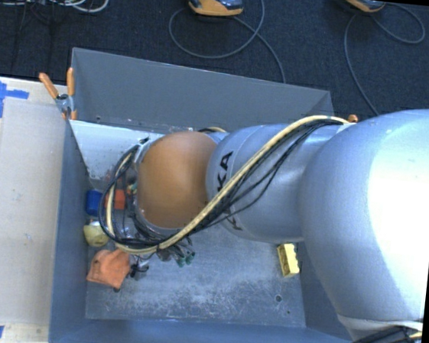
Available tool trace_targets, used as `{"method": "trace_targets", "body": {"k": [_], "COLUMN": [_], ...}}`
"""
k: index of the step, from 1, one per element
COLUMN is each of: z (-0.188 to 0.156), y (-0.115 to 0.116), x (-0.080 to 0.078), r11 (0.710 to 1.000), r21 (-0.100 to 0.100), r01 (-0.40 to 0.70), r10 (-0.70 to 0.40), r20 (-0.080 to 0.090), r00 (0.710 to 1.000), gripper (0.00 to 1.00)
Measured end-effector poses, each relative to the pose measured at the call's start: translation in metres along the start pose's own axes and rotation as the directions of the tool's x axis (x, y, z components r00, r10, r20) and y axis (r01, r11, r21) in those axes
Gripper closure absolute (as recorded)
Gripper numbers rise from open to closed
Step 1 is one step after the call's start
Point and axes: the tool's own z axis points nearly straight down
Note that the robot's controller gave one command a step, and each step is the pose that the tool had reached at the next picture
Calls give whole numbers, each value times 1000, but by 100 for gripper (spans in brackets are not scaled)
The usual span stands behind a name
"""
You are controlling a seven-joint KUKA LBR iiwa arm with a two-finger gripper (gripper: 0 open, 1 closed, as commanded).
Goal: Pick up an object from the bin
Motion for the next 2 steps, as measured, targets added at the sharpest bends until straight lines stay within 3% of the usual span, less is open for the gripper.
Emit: {"method": "trace_targets", "body": {"k": [1, 2], "z": [1, -124], "y": [1, 7], "x": [-8, -10], "r11": [1000, 999], "r21": [-1, -1], "r01": [9, 52], "r10": [-9, -52], "r20": [2, 0], "r00": [1000, 999], "gripper": [100, 100]}}
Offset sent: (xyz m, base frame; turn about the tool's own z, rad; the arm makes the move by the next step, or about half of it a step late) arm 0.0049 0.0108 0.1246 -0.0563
